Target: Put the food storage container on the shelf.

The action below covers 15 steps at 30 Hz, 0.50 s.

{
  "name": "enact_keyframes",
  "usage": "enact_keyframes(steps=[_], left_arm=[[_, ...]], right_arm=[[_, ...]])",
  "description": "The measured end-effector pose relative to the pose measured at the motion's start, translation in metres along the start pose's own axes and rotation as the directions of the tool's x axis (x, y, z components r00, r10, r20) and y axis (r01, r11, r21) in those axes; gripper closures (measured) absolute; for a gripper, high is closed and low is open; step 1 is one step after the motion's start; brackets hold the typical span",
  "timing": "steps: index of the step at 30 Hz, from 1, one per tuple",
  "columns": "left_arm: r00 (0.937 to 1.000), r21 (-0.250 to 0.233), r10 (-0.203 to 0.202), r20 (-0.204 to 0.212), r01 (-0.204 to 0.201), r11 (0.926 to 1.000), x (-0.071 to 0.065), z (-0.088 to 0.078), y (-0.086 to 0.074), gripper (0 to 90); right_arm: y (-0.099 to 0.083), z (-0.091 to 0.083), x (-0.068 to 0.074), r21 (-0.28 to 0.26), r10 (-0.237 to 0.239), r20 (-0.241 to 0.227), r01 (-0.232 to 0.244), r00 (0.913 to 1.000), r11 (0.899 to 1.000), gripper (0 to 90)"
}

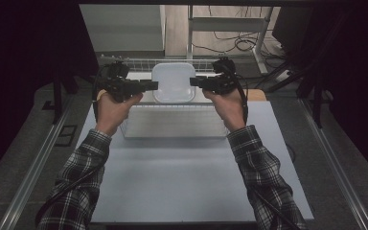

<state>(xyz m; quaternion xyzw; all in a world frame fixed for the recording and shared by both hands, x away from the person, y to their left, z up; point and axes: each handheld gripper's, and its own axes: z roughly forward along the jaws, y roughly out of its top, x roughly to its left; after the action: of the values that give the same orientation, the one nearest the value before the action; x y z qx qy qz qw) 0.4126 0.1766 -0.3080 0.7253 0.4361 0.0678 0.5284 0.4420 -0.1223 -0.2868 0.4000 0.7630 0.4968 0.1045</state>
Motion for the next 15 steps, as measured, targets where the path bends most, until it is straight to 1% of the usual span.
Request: enact_keyframes(steps=[2,7,8,9,10,15], left_arm=[[0.9999,0.007,0.000,-0.011,0.000,1.0000,0.001,0.002,0.002,60.9],[0.9997,0.015,0.004,-0.026,-0.003,0.9999,0.002,0.004,0.004,61.0],[0.9993,0.020,0.007,-0.037,-0.006,0.9998,0.002,0.006,0.005,61.3],[0.9993,0.020,0.007,-0.037,-0.006,0.9998,0.002,0.006,0.005,61.7],[0.9985,0.033,0.015,-0.052,-0.013,0.9994,0.003,0.009,0.006,61.7],[0.9983,0.038,0.017,-0.055,-0.015,0.9992,0.005,0.014,0.007,58.3]], right_arm=[[0.002,0.003,0.001,0.005,0.002,0.006,-0.002,1.0000,1.000,66.7],[0.004,0.007,0.001,0.010,-0.005,0.021,0.005,0.9998,1.000,64.3],[0.005,0.008,0.001,0.011,-0.007,0.022,0.007,0.9997,1.000,63.3],[0.005,0.008,0.001,0.011,-0.007,0.022,0.007,0.9997,1.000,63.3],[0.005,0.010,-0.001,0.012,-0.003,0.023,0.003,0.9997,1.000,62.1],[0.006,0.014,-0.003,0.016,0.007,0.029,-0.007,0.9996,1.000,58.8]])
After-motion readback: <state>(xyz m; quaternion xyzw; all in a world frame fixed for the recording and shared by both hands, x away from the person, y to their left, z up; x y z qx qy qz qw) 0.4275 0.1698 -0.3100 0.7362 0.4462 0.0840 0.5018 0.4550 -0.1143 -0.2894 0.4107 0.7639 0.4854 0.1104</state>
